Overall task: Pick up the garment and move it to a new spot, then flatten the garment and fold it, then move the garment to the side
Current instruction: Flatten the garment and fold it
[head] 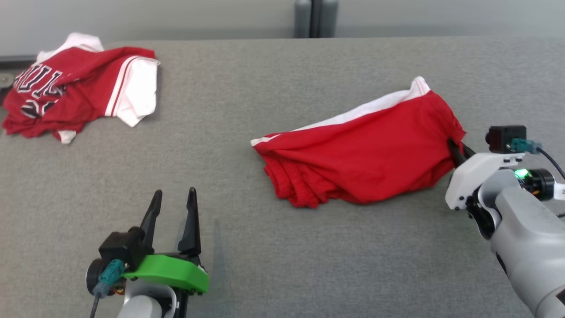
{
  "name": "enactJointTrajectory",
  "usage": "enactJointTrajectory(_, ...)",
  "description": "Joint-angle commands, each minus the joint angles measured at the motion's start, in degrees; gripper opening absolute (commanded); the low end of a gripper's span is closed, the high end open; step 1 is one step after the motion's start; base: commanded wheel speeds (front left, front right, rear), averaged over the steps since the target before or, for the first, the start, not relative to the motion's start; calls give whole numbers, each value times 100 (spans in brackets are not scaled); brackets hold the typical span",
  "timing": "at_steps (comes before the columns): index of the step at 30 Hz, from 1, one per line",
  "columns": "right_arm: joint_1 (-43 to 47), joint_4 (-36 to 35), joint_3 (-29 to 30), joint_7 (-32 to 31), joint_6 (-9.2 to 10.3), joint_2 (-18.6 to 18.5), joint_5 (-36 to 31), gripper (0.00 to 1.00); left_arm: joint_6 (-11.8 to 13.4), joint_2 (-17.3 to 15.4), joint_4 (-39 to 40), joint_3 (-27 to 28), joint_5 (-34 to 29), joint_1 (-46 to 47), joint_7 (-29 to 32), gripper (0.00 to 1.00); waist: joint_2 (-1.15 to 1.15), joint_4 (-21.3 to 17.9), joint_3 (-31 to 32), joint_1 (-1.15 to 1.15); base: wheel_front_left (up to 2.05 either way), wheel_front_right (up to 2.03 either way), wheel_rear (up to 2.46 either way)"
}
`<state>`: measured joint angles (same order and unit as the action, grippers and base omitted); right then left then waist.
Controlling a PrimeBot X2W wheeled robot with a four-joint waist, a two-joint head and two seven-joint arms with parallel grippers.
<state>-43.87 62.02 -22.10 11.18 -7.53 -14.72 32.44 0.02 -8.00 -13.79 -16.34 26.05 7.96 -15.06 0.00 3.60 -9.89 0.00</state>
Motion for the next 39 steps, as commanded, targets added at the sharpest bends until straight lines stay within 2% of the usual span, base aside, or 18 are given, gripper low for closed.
enactJointTrajectory(1, 205, -34, 50, 70, 8, -65, 82, 0, -13, 19, -37, -1, -17, -113, -10, 100, 0, -317, 274, 0, 0, 0, 0)
enactJointTrajectory(7, 767, -245, 245, 244, 7, -222, 259, 0, 8, 26, -15, -47, -3, -182, -8, 100, 0, -591, 324, 0, 0, 0, 0)
enactJointTrajectory(13, 1096, -407, 490, 329, 7, -181, 262, 0, 49, 10, 17, -51, 30, -189, -9, 100, 0, -737, 285, 0, 0, 0, 0)
enactJointTrajectory(17, 940, -573, 578, 367, 7, -135, 31, 0, 50, 19, -3, -78, 45, -154, -8, 100, 0, -731, 283, 0, 0, 0, 0)
enactJointTrajectory(18, 785, -697, 578, 389, 7, -103, -230, 0, 57, 16, -12, -84, 34, -144, -8, 100, 0, -707, 292, 0, 0, 0, 0)
enactJointTrajectory(23, 473, -1129, 462, 397, 7, 262, -783, 0, 48, 1, -46, -95, -25, -123, -9, 100, 0, -610, 359, 0, 0, 0, 0)
enactJointTrajectory(26, 324, -1427, 193, 376, 7, 540, -1159, 0, 49, 20, -47, -79, -28, -122, -9, 100, 0, -544, 386, 0, 0, 0, 0)
enactJointTrajectory(31, 418, -1877, -514, 149, 7, 798, -1625, 0, 15, 67, -66, -71, -39, -80, -10, 100, 0, -410, 400, 0, 0, 0, 0)
enactJointTrajectory(39, 972, -2402, -1516, -365, 8, 522, -1868, 0, -1, 110, -59, 18, -50, -134, -10, 100, 0, -309, 373, 0, 0, 0, 0)
